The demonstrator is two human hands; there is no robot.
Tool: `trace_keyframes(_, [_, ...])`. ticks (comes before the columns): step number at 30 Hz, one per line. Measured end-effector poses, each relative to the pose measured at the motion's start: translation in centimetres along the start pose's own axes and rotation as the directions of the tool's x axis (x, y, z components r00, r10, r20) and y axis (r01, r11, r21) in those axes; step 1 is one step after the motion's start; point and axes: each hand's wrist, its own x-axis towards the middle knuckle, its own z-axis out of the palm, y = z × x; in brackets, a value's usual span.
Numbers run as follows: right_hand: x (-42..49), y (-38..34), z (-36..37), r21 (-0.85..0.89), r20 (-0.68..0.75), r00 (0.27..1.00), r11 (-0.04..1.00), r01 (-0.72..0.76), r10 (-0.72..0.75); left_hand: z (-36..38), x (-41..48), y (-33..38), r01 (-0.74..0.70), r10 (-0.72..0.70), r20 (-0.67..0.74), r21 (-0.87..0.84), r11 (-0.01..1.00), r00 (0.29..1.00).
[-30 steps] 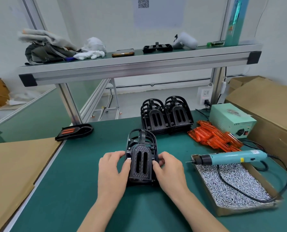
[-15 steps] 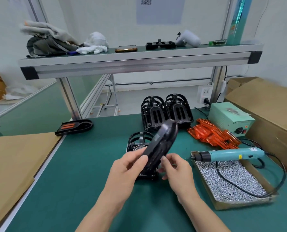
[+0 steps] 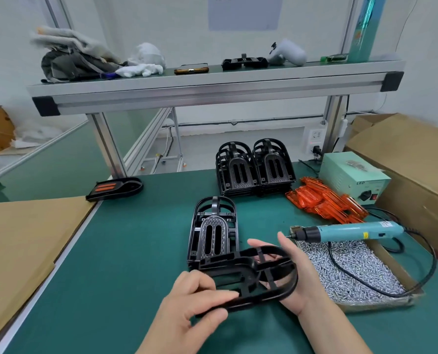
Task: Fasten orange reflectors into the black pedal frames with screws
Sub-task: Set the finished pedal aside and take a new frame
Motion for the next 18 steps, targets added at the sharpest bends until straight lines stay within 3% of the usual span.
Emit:
trace_keyframes(5, [0.4, -0.2, -0.2, -0.094, 0.047, 0.999, 0.995, 0.026, -0.021, 0.7, -0.5, -1.0, -0.160, 0.162, 0.007, 0.186, 0.969, 0.987])
trace_keyframes(10, [0.3, 0.2, -0.2, -0.264, 0.105, 0.994, 0.963, 0.062, -0.035, 1.5, -0.8, -1.9, -0.192, 0.192, 0.016, 0.210, 0.959, 0.981])
trace_keyframes(15, [-0.3, 0.7, 0.1, -0.543, 0.126, 0.980, 0.816, 0.197, -0.153, 1.7, -1.4, -2.0, -0.202, 0.202, 0.027, 0.249, 0.947, 0.979])
trace_keyframes(18, [-0.5, 0.9, 0.6, -0.722, 0.169, 0.950, 0.623, 0.300, -0.262, 1.5, -1.9, -1.2, -0.141, 0.137, 0.036, 0.230, 0.963, 0.990])
